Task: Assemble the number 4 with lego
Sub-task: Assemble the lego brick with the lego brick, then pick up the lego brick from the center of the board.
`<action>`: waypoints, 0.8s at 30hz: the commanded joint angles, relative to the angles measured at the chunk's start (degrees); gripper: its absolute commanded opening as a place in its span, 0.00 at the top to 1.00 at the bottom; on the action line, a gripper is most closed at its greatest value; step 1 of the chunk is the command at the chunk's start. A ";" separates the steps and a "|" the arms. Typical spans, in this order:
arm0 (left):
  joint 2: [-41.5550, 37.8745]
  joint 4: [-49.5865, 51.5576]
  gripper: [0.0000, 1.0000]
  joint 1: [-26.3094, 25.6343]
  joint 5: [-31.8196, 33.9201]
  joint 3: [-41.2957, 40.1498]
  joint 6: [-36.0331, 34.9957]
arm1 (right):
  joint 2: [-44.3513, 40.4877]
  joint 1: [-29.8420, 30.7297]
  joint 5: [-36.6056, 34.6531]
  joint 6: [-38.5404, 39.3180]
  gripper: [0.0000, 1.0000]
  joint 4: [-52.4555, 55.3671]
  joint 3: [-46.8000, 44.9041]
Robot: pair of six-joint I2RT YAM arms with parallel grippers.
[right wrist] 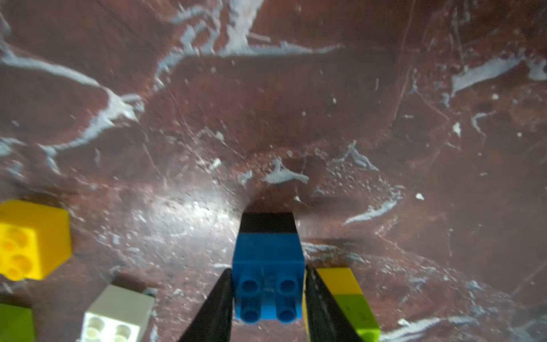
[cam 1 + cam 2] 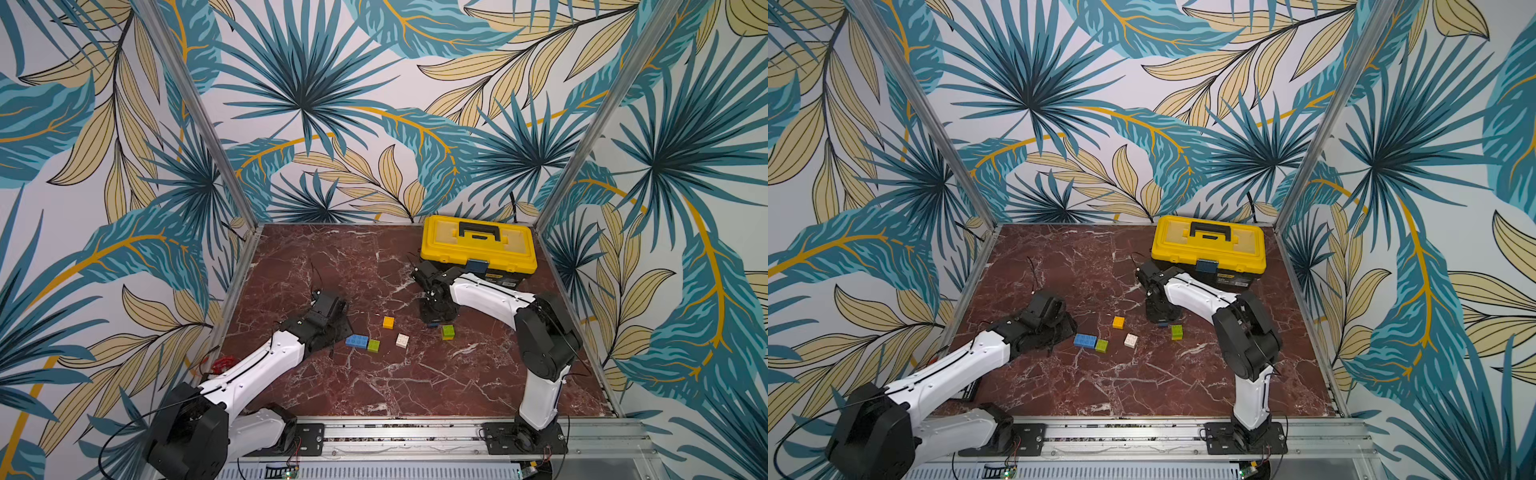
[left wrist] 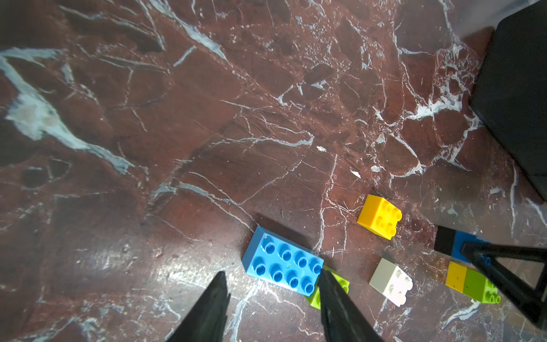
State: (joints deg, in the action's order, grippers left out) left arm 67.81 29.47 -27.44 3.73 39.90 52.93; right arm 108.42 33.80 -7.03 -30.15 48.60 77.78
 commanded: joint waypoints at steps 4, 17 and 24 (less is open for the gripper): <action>-1.45 1.12 0.48 0.99 -0.04 -0.60 -0.03 | -5.77 3.26 -0.48 -0.21 0.39 7.51 2.57; 0.48 -3.01 0.48 2.57 -1.29 -4.67 0.15 | -8.39 16.47 -2.36 -13.25 0.36 2.58 0.84; 1.36 -3.05 0.49 3.69 -3.73 -5.03 -0.08 | -5.49 19.12 -1.28 -16.98 0.36 -1.30 1.71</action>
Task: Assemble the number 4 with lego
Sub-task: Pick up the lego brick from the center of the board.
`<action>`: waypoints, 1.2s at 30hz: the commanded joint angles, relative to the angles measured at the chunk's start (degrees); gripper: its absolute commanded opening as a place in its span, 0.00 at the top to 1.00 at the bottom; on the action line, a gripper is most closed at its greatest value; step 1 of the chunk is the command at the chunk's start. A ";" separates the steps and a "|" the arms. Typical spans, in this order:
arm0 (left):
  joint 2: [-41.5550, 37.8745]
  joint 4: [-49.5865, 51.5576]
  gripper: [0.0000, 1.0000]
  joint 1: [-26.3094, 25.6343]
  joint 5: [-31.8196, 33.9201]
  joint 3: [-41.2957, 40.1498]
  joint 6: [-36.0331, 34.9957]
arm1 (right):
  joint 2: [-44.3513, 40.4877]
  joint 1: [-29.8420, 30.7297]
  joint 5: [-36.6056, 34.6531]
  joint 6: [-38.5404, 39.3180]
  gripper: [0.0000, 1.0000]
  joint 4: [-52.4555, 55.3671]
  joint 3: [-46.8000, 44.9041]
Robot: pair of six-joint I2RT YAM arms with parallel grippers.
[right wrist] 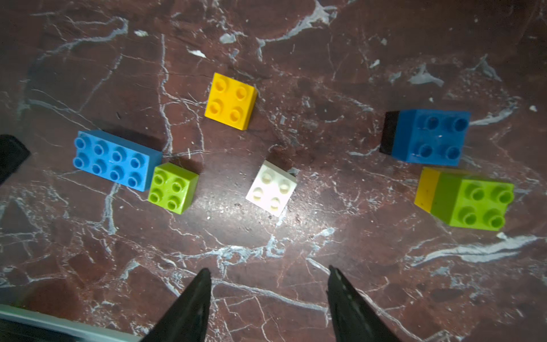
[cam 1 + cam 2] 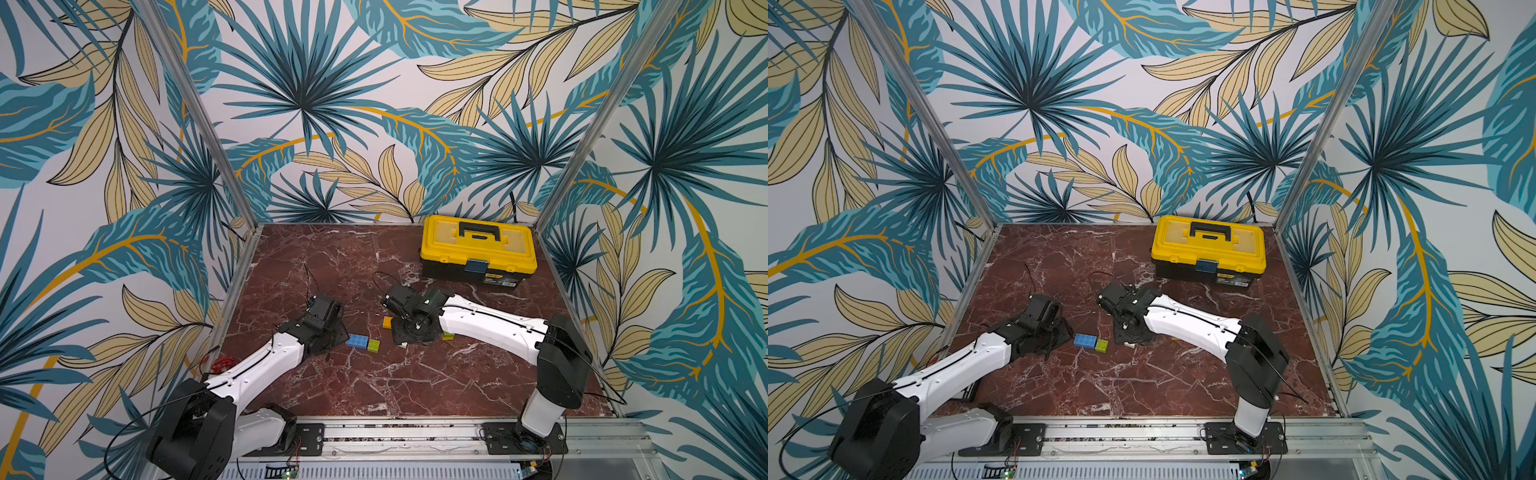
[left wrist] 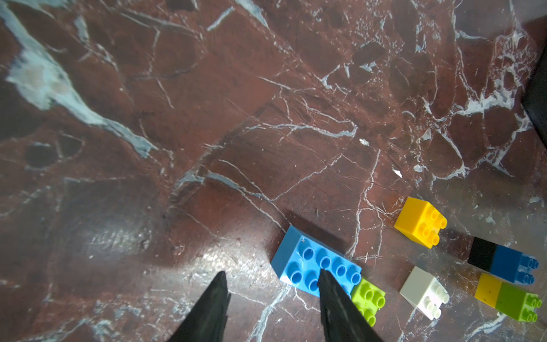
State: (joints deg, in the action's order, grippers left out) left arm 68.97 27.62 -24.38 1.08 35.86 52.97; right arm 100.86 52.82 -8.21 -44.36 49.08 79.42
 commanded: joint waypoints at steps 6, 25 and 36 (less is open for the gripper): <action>-0.87 0.36 0.50 1.39 -1.44 -1.34 -0.89 | 8.56 0.16 -0.57 -1.26 0.36 1.87 9.12; -3.74 -1.84 0.51 4.22 -2.00 -5.36 0.24 | 26.39 -2.93 -3.99 -3.46 0.36 11.86 27.92; -2.79 -2.15 0.52 4.53 -2.90 -5.19 -0.19 | 29.87 -4.00 -1.73 -2.23 0.43 10.07 28.78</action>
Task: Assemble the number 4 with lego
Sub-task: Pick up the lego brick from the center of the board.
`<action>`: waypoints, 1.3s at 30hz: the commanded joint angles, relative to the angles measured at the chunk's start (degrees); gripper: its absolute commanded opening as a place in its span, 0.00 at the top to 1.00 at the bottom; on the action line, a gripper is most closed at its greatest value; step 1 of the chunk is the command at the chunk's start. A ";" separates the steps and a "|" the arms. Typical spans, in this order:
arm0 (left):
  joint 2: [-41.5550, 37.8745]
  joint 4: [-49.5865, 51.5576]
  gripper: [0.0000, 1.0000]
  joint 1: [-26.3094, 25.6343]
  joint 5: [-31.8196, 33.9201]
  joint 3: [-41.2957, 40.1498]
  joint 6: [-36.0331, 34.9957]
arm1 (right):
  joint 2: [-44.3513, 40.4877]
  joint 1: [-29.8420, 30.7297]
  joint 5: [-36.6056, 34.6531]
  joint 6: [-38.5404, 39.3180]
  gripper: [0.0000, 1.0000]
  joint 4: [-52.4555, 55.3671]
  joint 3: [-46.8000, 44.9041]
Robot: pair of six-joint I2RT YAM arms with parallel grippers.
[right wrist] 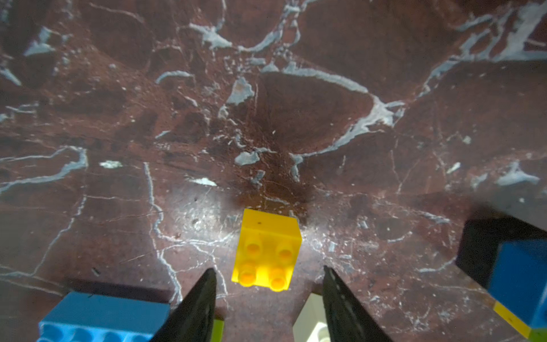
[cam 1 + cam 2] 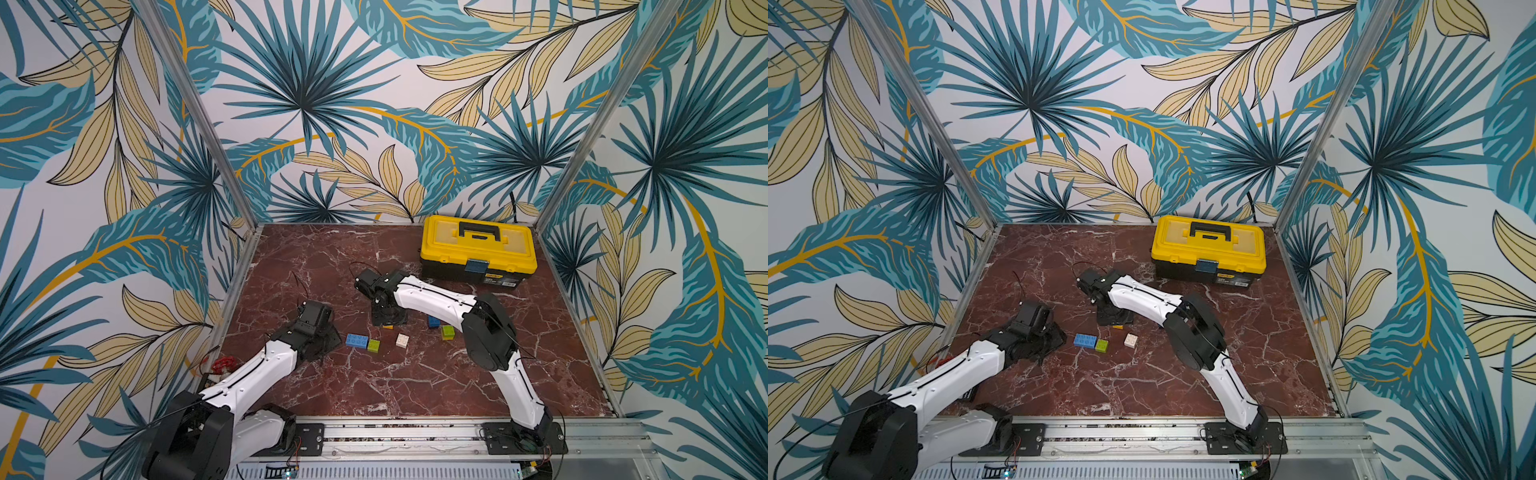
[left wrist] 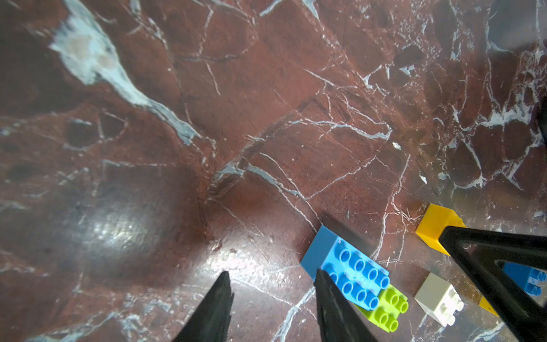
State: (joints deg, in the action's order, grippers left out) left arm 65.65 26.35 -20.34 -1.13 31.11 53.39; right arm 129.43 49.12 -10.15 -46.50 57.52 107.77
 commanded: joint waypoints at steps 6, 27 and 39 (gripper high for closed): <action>0.71 -0.79 0.52 0.64 -0.98 -0.18 -0.91 | 1.62 -0.52 -0.12 0.40 0.57 1.29 0.25; 1.68 -1.49 0.52 0.91 -2.12 0.00 -2.02 | -13.30 -0.41 -1.53 1.06 0.72 -2.98 -15.36; 1.17 -0.80 0.52 0.87 -2.13 0.00 -2.41 | -12.69 -1.92 -2.45 2.93 0.72 -6.06 -20.38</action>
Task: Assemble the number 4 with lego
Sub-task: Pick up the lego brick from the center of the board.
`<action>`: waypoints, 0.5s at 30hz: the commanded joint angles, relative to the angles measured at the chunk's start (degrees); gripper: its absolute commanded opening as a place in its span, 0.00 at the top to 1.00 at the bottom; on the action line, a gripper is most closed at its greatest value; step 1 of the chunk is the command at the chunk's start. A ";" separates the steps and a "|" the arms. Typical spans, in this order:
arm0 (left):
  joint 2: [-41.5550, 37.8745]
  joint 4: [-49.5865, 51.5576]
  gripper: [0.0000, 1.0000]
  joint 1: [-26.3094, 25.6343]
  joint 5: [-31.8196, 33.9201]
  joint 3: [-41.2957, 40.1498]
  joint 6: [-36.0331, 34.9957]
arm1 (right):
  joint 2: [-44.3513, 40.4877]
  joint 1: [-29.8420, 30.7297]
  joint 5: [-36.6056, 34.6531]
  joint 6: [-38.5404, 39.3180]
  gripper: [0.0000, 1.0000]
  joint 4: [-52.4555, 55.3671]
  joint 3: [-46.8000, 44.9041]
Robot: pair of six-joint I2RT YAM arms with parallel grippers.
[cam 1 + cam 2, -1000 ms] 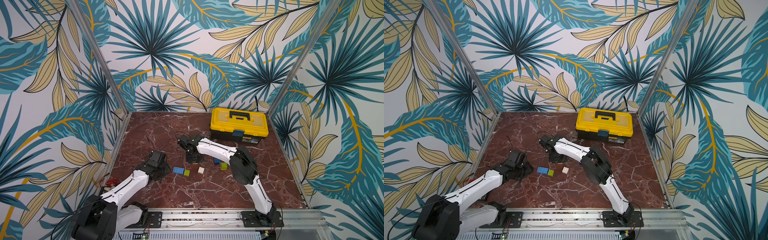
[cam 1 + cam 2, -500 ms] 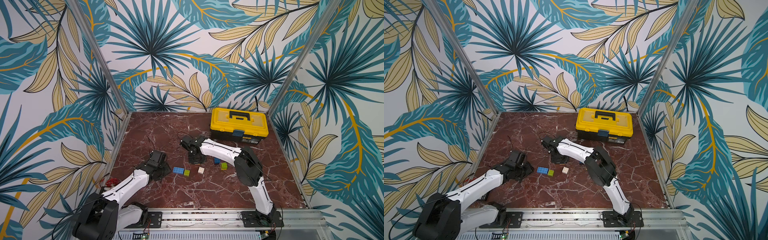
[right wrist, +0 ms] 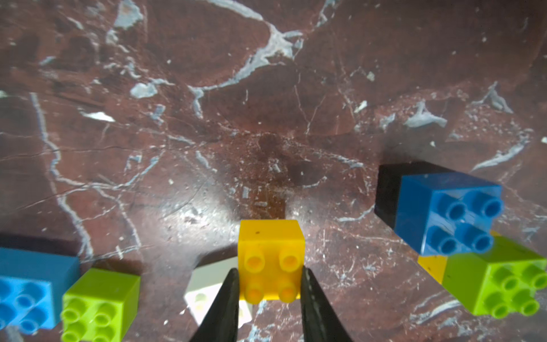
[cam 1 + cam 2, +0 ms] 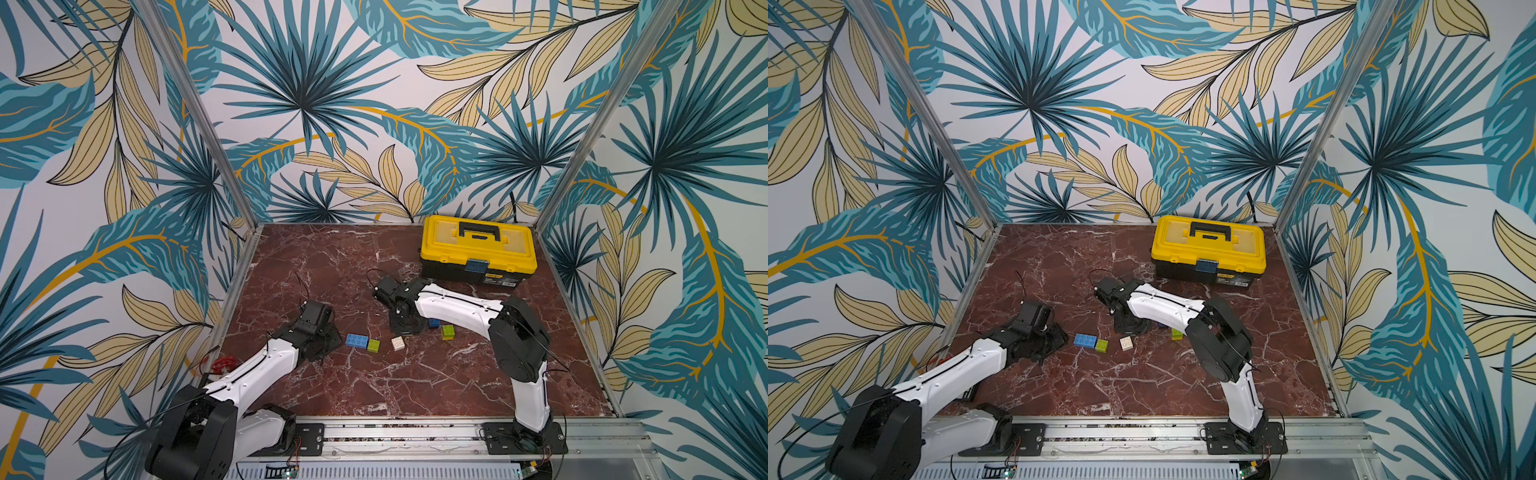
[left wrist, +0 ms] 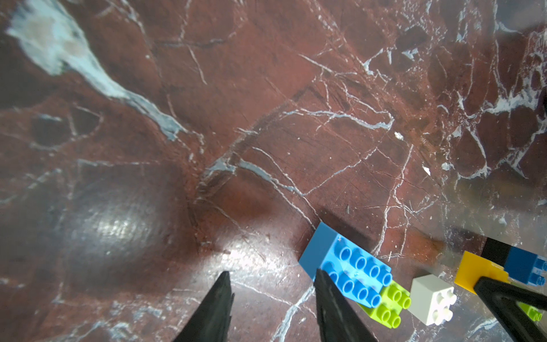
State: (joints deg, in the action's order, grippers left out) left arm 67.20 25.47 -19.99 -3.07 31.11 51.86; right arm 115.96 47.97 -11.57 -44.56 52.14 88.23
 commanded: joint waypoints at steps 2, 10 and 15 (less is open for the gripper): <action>-0.60 0.34 0.52 0.56 -0.02 0.00 -0.97 | 0.58 -1.35 -1.09 1.52 0.72 -0.93 -0.88; -0.40 0.23 0.52 0.56 -0.01 -0.21 -0.71 | 2.70 -3.43 -0.01 3.35 0.69 -0.85 0.32; -0.40 0.31 0.52 0.56 0.08 -0.18 -0.80 | 3.42 -3.81 -0.49 4.81 0.58 -1.00 0.37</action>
State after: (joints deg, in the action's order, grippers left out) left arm 67.18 25.50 -19.97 -3.05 31.11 51.83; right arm 117.97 44.23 -11.40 -41.17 50.85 88.31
